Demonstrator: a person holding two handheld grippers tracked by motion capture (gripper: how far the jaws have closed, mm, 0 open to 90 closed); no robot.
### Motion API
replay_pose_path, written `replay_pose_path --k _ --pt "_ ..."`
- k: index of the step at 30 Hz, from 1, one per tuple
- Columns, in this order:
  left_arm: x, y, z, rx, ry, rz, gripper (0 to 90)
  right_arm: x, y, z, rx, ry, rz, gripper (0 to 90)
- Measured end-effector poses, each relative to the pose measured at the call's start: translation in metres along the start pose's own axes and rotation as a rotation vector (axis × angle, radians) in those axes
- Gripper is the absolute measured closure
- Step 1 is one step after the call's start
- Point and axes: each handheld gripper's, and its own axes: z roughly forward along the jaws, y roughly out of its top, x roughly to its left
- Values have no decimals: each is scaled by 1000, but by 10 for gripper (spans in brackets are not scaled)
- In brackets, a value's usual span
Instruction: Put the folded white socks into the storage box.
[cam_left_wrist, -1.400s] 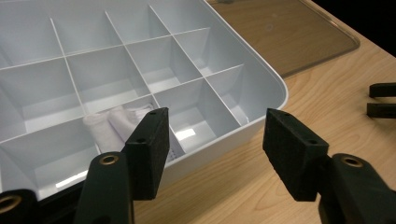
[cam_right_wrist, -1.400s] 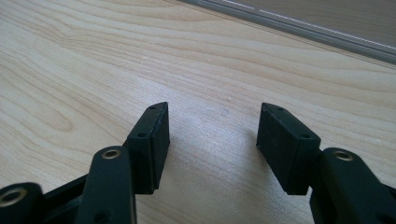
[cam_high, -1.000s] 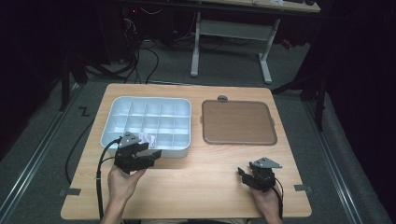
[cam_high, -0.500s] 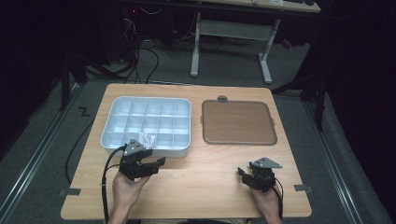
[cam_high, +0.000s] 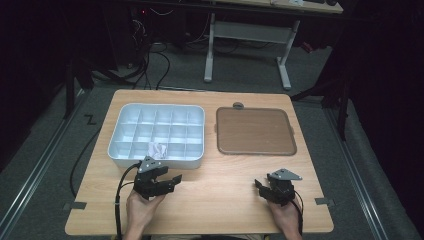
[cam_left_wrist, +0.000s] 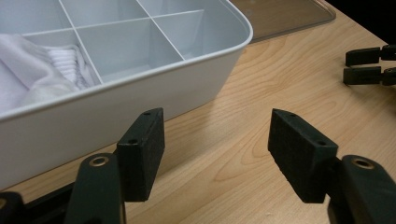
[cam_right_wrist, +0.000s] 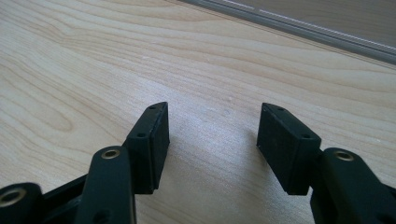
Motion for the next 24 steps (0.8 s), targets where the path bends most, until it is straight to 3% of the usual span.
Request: replay_pose_path --k 7,24 --pt "9 -9 3 17 17 -17 358 0 0 0 0 0 -1 444" --pt "19 -34 17 38 61 4 363 0 0 0 3 6 -4 420"
